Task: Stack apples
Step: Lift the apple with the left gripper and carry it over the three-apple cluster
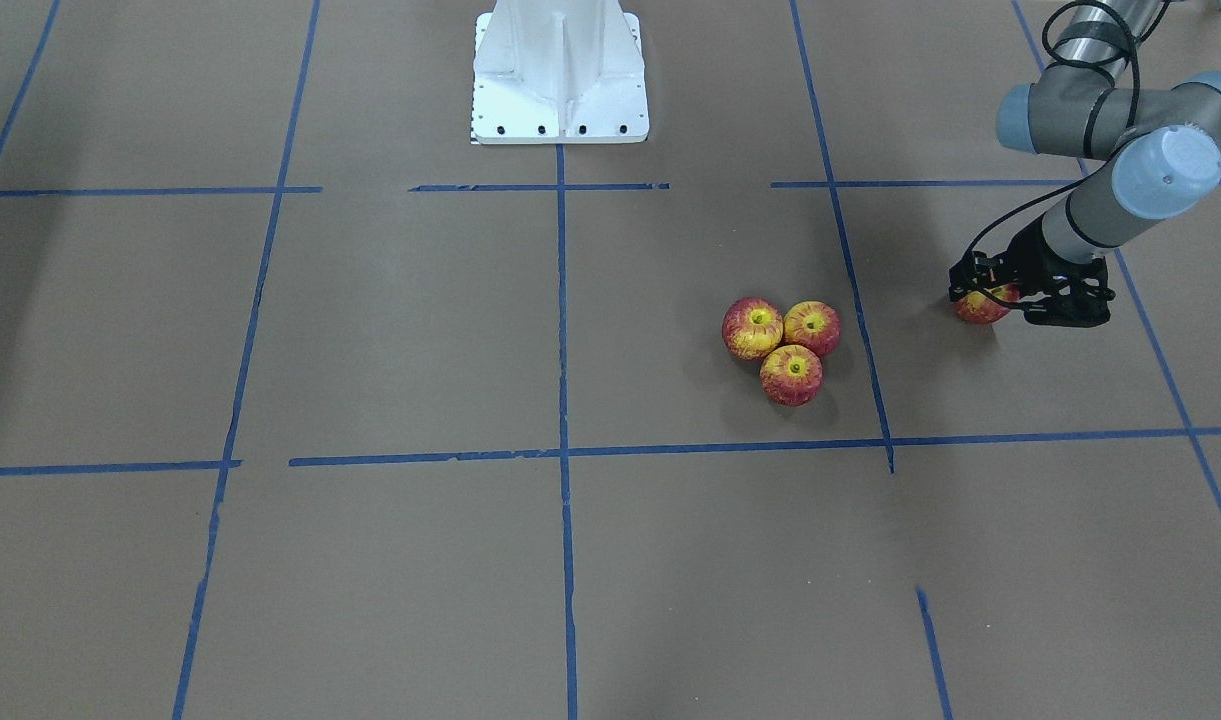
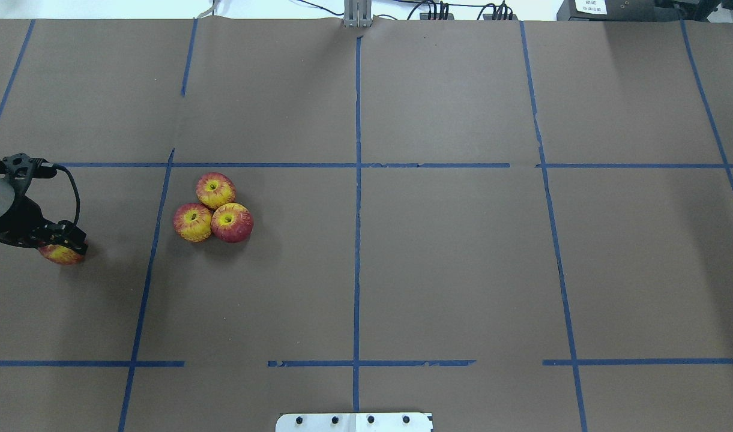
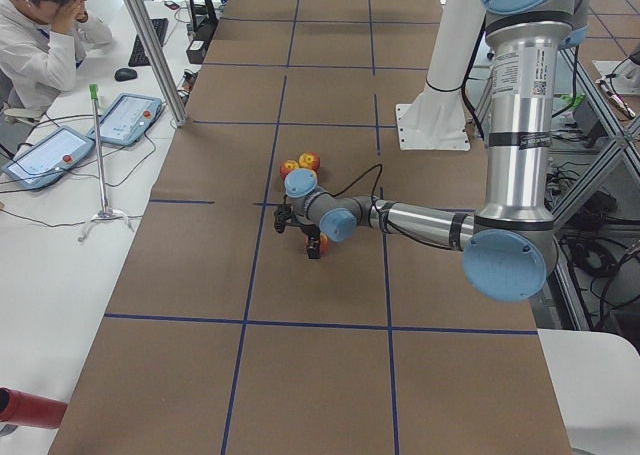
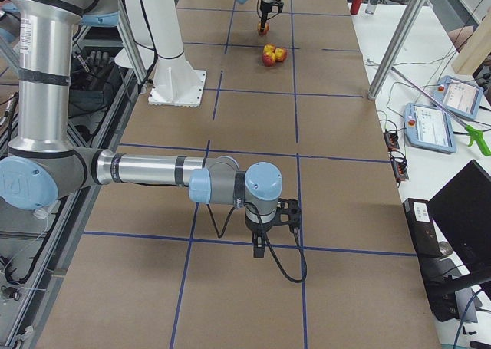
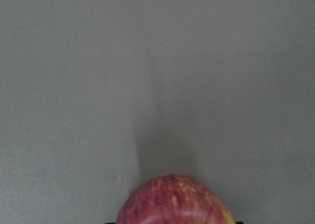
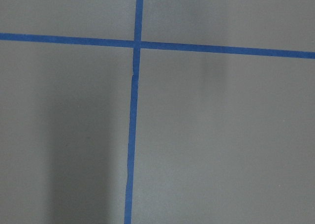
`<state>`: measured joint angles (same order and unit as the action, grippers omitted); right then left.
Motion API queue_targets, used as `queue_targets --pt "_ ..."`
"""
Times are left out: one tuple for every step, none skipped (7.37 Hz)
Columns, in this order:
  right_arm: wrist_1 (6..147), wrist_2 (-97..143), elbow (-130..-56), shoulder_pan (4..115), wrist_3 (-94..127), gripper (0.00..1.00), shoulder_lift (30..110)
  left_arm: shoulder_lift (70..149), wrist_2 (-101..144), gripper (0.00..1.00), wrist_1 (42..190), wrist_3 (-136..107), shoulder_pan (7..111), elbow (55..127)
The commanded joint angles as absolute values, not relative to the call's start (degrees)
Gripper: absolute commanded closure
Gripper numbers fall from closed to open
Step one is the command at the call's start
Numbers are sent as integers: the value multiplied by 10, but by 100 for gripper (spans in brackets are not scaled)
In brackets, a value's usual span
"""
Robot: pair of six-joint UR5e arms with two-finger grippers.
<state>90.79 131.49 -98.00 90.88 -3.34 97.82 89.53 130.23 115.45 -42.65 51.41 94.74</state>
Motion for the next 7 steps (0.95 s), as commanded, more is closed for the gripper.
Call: queue_targets --pt "908 1316 -980 909 -33 0 978 904 1306 100 1089 -437 516 1046" --pt "908 1315 -980 909 -33 0 978 982 1308 100 1013 -441 519 1054" --pt "908 1315 -980 909 -33 0 978 1064 1308 100 964 -493 512 1044" --pt "908 1315 -980 909 -33 0 978 1105 1309 100 960 -549 504 1026" --pt "908 1315 -980 909 -33 0 978 1119 1303 100 960 -562 488 1023" --pt "908 1315 -980 909 -33 0 978 1121 1292 100 962 -567 481 1018" --pt "908 1315 -980 909 -33 0 978 1126 1254 100 963 -567 474 1000"
